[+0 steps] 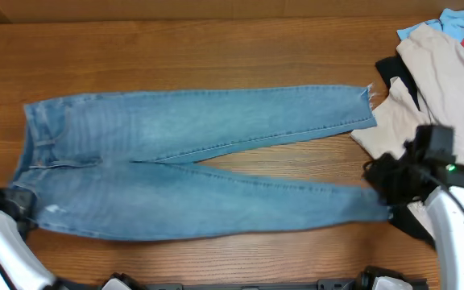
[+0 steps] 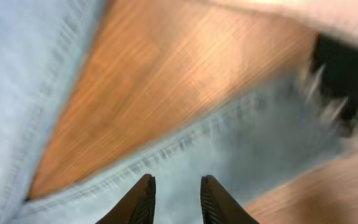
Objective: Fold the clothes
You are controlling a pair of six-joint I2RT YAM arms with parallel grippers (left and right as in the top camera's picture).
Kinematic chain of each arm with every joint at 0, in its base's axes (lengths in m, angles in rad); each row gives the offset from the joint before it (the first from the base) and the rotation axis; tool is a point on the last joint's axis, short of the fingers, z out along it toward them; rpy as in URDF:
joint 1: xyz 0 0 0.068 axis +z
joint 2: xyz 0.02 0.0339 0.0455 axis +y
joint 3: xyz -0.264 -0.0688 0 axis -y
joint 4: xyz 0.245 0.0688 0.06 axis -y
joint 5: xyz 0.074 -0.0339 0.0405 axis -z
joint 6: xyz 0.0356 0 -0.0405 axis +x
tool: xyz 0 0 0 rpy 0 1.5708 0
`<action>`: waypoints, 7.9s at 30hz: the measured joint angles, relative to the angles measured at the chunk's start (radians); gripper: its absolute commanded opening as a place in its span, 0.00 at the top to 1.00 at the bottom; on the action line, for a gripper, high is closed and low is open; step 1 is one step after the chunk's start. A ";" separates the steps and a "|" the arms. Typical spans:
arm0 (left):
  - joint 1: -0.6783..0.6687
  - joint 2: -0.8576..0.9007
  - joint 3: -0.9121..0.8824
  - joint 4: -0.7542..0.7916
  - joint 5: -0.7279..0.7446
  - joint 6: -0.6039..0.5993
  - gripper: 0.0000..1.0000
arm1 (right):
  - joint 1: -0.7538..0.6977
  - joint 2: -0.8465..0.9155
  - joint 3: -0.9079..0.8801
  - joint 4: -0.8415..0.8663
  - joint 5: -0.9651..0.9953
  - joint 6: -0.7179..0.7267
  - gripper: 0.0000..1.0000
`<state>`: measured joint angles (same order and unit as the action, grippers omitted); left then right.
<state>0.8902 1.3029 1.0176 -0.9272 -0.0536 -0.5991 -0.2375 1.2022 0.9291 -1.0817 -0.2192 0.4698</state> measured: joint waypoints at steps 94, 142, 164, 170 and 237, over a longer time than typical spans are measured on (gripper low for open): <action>-0.203 0.194 0.084 0.555 0.219 0.021 0.94 | 0.129 0.615 0.614 -0.063 0.071 -0.174 0.96; -0.299 0.469 0.086 0.841 0.112 0.080 0.00 | 0.147 0.675 0.618 0.041 0.112 -0.126 0.96; -0.292 0.469 0.094 0.306 0.146 0.211 0.73 | 0.145 0.675 0.618 0.014 0.145 -0.126 0.96; -0.292 0.469 0.094 0.302 0.146 0.211 0.70 | 0.143 0.675 0.618 0.009 0.146 -0.126 0.96; -0.296 0.468 0.069 0.295 0.188 0.237 0.26 | 0.140 0.675 0.618 -0.033 0.148 -0.130 0.95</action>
<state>0.5941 1.7714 1.0866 -0.6319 0.1341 -0.3626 -0.0975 1.8771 1.5467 -1.1149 -0.0708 0.3401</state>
